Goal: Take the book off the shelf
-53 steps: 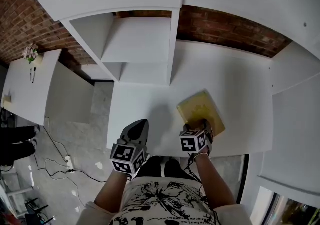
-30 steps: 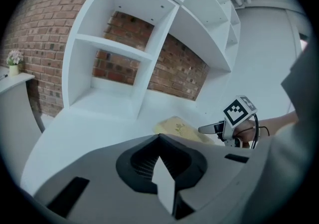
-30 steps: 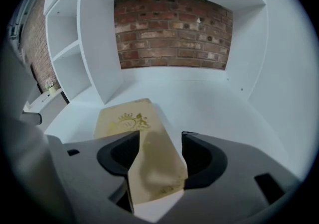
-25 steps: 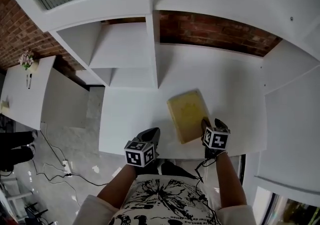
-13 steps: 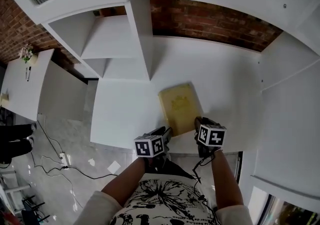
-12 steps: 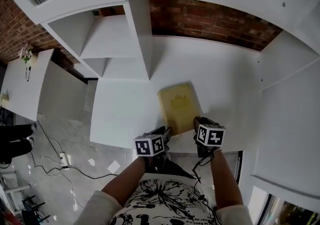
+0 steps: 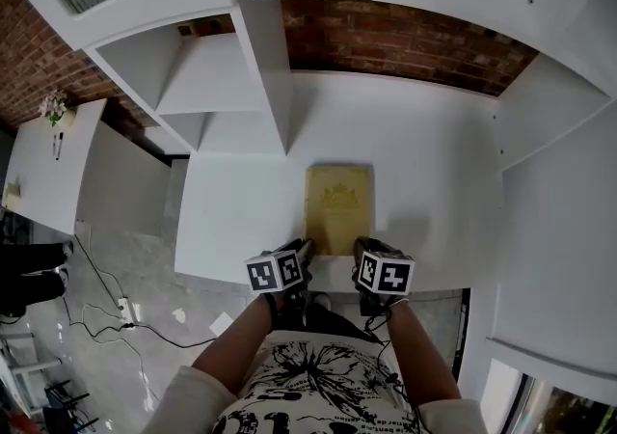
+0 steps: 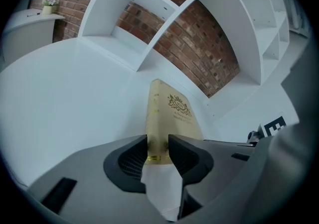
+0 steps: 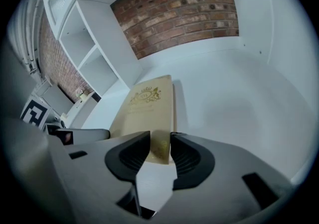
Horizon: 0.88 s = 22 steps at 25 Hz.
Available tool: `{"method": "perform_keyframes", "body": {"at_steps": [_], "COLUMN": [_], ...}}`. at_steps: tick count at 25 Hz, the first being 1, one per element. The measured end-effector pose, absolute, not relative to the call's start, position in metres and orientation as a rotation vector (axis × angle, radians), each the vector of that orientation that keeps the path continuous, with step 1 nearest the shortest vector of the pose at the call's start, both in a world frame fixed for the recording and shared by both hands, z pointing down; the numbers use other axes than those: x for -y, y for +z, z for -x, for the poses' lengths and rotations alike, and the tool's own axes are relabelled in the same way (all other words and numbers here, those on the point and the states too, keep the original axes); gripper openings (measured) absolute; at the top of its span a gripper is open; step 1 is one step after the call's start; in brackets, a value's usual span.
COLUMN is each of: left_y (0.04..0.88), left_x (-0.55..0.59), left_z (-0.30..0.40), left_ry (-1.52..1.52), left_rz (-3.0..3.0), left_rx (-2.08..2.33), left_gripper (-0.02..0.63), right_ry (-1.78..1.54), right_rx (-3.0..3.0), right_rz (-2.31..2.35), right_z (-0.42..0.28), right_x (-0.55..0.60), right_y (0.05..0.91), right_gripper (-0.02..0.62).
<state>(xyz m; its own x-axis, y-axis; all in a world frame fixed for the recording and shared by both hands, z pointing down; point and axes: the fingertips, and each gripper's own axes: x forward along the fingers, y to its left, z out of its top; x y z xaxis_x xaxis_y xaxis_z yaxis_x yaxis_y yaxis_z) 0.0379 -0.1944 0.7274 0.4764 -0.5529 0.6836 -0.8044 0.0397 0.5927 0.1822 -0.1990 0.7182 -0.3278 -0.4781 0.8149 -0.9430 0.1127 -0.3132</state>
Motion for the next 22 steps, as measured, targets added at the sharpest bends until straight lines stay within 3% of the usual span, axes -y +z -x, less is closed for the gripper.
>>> {"method": "perform_keyframes", "body": {"at_steps": [3,6,8,10,11,22], "left_y": [0.726,0.713,0.701,0.685,0.676,0.531], "left_x": [0.196,0.205,0.211,0.216,0.218,0.209], "left_z": [-0.031,-0.016,-0.006,0.003,0.006,-0.002], "left_ry": [0.293,0.25,0.202,0.171,0.168,0.048], "left_rz": [-1.64,-1.648,-1.661,-1.698,-1.734,-2.42], "left_rx": [1.188,1.237,1.261,1.285,1.301,1.455], "left_gripper": [0.135,0.034,0.034,0.032,0.019,0.002], "right_ry": [1.111,0.937,0.84,0.779,0.761,0.293], "right_rx": [1.851,1.836,1.861,1.915,1.961,2.439], "right_rz": [-1.395,-1.469,-1.519,-1.554,-1.553,-1.543], "right_z": [-0.183,-0.195,-0.201,-0.202,-0.2,-0.181], "right_x": [0.198,0.208,0.217,0.225,0.227,0.214], "right_y": [0.717,0.702,0.683,0.661,0.65,0.535], "right_gripper": [0.137,0.124,0.098,0.017,0.008,0.006]}}
